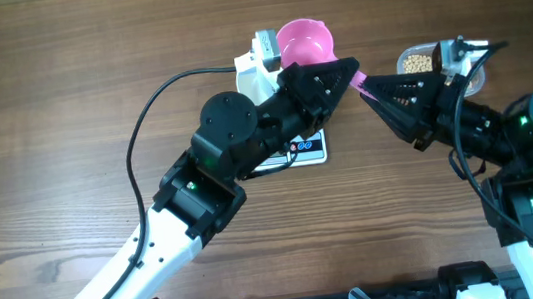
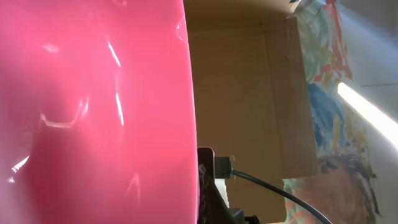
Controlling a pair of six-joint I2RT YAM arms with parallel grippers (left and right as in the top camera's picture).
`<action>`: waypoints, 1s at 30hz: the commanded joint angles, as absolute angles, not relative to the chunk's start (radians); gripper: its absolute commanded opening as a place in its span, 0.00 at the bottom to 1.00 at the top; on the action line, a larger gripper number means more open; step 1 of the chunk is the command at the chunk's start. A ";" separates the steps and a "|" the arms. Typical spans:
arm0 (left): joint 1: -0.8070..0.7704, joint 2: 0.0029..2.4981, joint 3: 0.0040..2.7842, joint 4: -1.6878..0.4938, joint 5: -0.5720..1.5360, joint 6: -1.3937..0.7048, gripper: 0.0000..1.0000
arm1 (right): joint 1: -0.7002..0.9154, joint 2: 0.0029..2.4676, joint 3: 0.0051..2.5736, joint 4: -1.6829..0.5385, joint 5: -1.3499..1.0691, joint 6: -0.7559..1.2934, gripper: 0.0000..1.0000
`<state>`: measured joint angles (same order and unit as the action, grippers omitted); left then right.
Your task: Scoop item into bowl and weigh 150g on scale
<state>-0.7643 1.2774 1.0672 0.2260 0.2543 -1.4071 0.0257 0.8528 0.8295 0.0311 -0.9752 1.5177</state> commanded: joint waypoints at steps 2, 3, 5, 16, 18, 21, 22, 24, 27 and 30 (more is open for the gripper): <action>-0.770 1.283 1.084 0.228 0.238 -1.379 0.04 | 0.030 0.854 0.845 0.037 -0.967 1.519 0.22; -0.770 1.283 1.084 0.228 0.238 -1.379 0.04 | 0.030 0.854 0.845 0.037 -0.967 1.518 0.21; -0.770 1.283 1.084 0.223 0.238 -1.380 0.04 | 0.030 0.854 0.845 0.037 -0.966 1.518 0.20; -0.770 1.283 1.084 0.217 0.238 -1.380 0.04 | 0.030 0.854 0.845 0.037 -0.966 1.519 0.16; -0.770 1.283 1.084 0.217 0.238 -1.380 0.04 | 0.030 0.854 0.845 0.037 -0.966 1.518 0.16; -0.770 1.283 1.084 0.217 0.239 -1.380 0.04 | 0.030 0.854 0.845 0.037 -0.966 1.518 0.15; -0.770 1.283 1.084 0.217 0.239 -1.380 0.04 | 0.030 0.854 0.845 0.037 -0.966 1.518 0.14; -0.770 1.283 1.084 0.217 0.239 -1.380 0.04 | 0.030 0.854 0.845 0.037 -0.966 1.518 0.13; -0.770 1.283 1.084 0.217 0.239 -1.380 0.04 | 0.030 0.854 0.845 0.037 -0.966 1.518 0.12; -0.770 1.283 1.084 0.217 0.239 -1.380 0.04 | 0.030 0.854 0.845 0.037 -0.966 1.518 0.09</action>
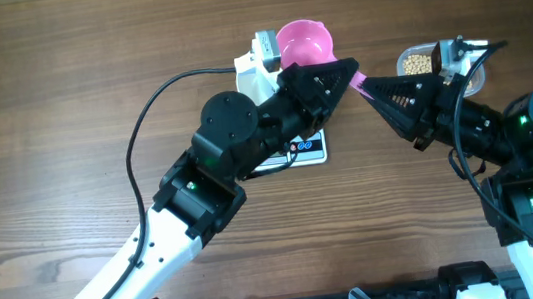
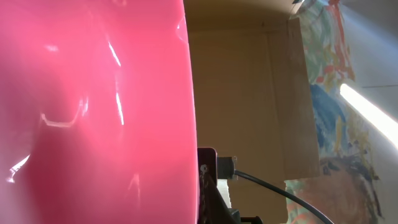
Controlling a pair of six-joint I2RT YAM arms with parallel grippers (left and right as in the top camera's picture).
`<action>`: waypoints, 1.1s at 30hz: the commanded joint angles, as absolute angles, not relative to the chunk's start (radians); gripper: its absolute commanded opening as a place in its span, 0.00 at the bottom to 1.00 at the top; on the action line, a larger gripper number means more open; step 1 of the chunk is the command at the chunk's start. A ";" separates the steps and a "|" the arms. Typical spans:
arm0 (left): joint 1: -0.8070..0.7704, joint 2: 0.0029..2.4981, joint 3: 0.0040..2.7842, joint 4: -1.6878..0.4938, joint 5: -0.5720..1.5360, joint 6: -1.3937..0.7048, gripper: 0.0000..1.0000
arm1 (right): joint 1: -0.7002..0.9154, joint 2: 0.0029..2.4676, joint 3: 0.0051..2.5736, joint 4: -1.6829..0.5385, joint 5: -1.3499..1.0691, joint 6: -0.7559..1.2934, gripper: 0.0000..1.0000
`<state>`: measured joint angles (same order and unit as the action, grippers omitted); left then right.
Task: Scoop item into bowl and weigh 150g on scale
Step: 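Open the left gripper and carry the scoop right toward the soybean tub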
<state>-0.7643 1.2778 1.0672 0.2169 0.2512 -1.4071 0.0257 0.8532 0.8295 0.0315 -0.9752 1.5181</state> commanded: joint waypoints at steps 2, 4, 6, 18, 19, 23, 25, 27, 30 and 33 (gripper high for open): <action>-0.770 1.283 1.084 0.217 0.239 -1.380 0.04 | 0.030 0.854 0.845 0.037 -0.966 1.518 0.06; -0.770 1.283 1.084 0.217 0.239 -1.380 0.04 | 0.030 0.854 0.845 0.037 -0.966 1.518 0.04; -0.770 1.283 1.084 0.217 0.239 -1.380 0.04 | 0.030 0.854 0.845 0.037 -0.966 1.518 0.04; -0.770 1.283 1.084 0.166 0.257 -1.318 0.77 | 0.030 0.854 0.845 0.036 -0.960 1.403 0.05; -0.770 1.283 1.084 0.164 0.267 -1.281 0.84 | 0.030 0.854 0.845 0.036 -0.952 1.392 0.05; -0.770 1.283 1.084 0.164 0.305 -1.177 1.00 | 0.030 0.854 0.845 0.021 -0.913 1.340 0.04; -0.770 1.282 1.084 0.157 0.326 -1.146 1.00 | 0.030 0.854 0.845 -0.020 -0.879 1.306 0.05; -0.770 1.274 1.084 0.122 0.324 -1.124 1.00 | 0.030 0.854 0.845 -0.068 -0.835 1.263 0.05; -0.764 1.243 1.084 0.010 0.314 -1.045 1.00 | 0.021 0.854 0.854 -0.116 -0.786 1.202 0.05; -0.751 1.196 1.084 -0.136 0.257 -1.019 1.00 | -0.005 0.858 0.890 -0.177 -0.768 1.137 0.05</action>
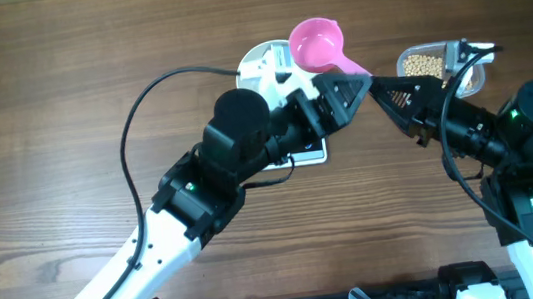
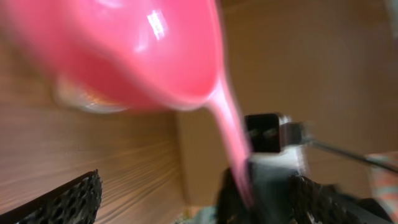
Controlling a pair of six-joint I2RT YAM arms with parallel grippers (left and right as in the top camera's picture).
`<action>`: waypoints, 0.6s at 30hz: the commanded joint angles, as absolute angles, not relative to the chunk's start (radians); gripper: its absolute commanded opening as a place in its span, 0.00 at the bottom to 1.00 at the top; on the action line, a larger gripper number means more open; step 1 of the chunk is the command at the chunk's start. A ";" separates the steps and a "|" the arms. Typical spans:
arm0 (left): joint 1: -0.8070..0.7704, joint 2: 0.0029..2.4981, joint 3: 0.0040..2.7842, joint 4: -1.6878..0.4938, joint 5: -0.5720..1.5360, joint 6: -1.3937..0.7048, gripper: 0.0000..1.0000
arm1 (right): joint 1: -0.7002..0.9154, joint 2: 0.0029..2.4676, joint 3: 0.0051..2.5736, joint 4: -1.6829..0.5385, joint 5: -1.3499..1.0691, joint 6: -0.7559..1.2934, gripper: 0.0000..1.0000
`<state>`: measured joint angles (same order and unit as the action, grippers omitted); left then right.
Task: Scoop item into bowl and weigh 150g on scale
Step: 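Open the left gripper and carry the scoop right toward the soybean tub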
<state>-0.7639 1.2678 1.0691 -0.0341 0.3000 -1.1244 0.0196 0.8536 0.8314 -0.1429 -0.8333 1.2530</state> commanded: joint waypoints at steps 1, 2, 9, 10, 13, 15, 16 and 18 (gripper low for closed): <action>-0.744 1.176 1.084 -0.184 0.240 -1.000 1.00 | -0.017 0.863 0.917 -0.224 -0.756 1.100 0.05; -0.737 1.153 1.084 -0.229 0.225 -0.972 1.00 | -0.027 0.870 0.942 -0.268 -0.740 1.066 0.05; -0.673 0.979 1.084 -0.538 0.098 -0.790 1.00 | -0.044 0.976 1.232 -0.750 -0.457 0.728 0.05; -0.659 0.947 1.084 -0.603 0.052 -0.789 1.00 | -0.044 1.010 1.302 -0.851 -0.387 0.653 0.04; -0.641 0.900 1.084 -0.708 -0.026 -0.789 1.00 | -0.044 1.080 1.419 -1.016 -0.280 0.521 0.05; -0.636 0.876 1.084 -0.767 -0.054 -0.789 1.00 | -0.044 1.123 1.473 -1.107 -0.227 0.453 0.05; -0.636 0.868 1.084 -0.791 -0.057 -0.789 1.00 | -0.044 1.139 1.489 -1.142 -0.210 0.427 0.05; -0.636 0.862 1.084 -0.837 -0.057 -0.789 1.00 | -0.044 1.158 1.495 -1.182 -0.211 0.410 0.05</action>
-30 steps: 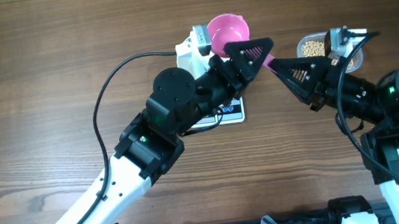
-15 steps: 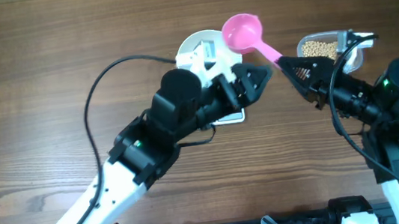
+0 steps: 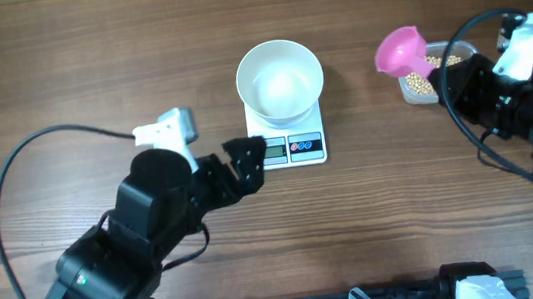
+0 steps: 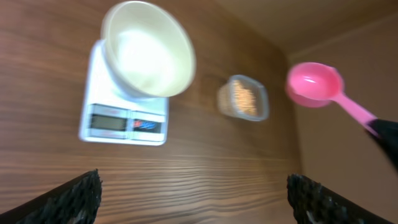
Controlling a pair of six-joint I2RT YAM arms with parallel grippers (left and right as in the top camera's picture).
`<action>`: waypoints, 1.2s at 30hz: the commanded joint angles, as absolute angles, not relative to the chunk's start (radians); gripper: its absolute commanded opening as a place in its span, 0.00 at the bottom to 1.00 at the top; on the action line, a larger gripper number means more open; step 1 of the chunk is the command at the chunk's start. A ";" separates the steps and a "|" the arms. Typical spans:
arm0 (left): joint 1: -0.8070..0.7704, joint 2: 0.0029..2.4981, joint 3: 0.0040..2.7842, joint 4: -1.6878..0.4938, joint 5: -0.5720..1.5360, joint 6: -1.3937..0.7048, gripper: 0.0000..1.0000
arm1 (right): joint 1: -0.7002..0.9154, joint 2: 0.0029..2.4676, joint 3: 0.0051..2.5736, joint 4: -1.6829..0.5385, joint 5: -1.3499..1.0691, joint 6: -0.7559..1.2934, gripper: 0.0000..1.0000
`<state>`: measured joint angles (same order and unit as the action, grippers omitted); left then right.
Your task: Scoop item into bowl and weigh 150g on scale
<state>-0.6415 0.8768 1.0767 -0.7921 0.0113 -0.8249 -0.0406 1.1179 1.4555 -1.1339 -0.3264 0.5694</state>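
A white bowl [image 3: 280,80] stands on the white scale [image 3: 288,147]; nothing shows inside the bowl [image 4: 148,50]. The pink scoop [image 3: 400,51] hangs over the left edge of a clear container of beans [image 3: 432,78], cup upward, with nothing seen in it [image 4: 314,82]. My right gripper [image 3: 450,64] is shut on its handle. My left gripper [image 3: 248,162] is open just left of the scale's front, with nothing between its fingertips [image 4: 78,198]. In the left wrist view the scale [image 4: 124,118] and the container [image 4: 244,98] lie ahead.
The left arm's black cable [image 3: 54,135] loops over the table at the left. The right arm's cable [image 3: 471,136] curves near the container. The bare wooden table [image 3: 84,49] lies all round the scale.
My left gripper was open beside the scoop handle above the scale; it now sits low by the scale's front left. The right gripper has carried the scoop right, over the bean container.
At first my left gripper held the pink scoop over the bowl, with the right gripper at the handle's end. A second later nothing had changed. Then the left jaws stood open and the right gripper held the handle. Now the arms are apart and the bowl is uncovered.
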 commanded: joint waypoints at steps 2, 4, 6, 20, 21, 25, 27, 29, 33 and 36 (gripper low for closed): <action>-0.636 0.863 1.084 -0.865 -0.057 -0.790 1.00 | -0.044 1.166 1.495 -1.196 -0.231 0.411 0.04; -0.636 0.867 1.084 -0.890 -0.057 -0.793 1.00 | -0.044 1.166 1.494 -1.199 -0.254 0.410 0.04; -0.636 0.873 1.084 -0.908 -0.057 -0.792 1.00 | -0.044 1.166 1.494 -1.198 -0.267 0.410 0.04; -0.636 0.947 1.084 -0.925 -0.058 -0.792 1.00 | -0.044 1.174 1.478 -1.207 -0.270 0.360 0.04; -0.636 0.954 1.084 -0.916 -0.058 -0.792 1.00 | -0.044 1.174 1.478 -1.206 -0.270 0.355 0.04; -0.636 0.977 1.084 -0.877 -0.059 -0.792 0.66 | -0.044 1.174 1.478 -1.206 -0.239 0.332 0.04; -0.636 0.986 1.084 -0.862 -0.072 -0.792 0.11 | -0.044 1.174 1.478 -1.204 -0.224 0.332 0.04; -0.636 0.991 1.084 -0.862 -0.124 -0.792 0.04 | -0.044 1.175 1.478 -1.193 -0.225 0.332 0.05; -0.636 0.990 1.084 -0.871 -0.237 -0.792 0.04 | -0.044 1.175 1.478 -1.163 -0.224 0.318 0.04; -0.636 0.991 1.084 -0.865 -0.236 -0.793 0.04 | -0.044 1.175 1.478 -1.135 -0.185 0.314 0.04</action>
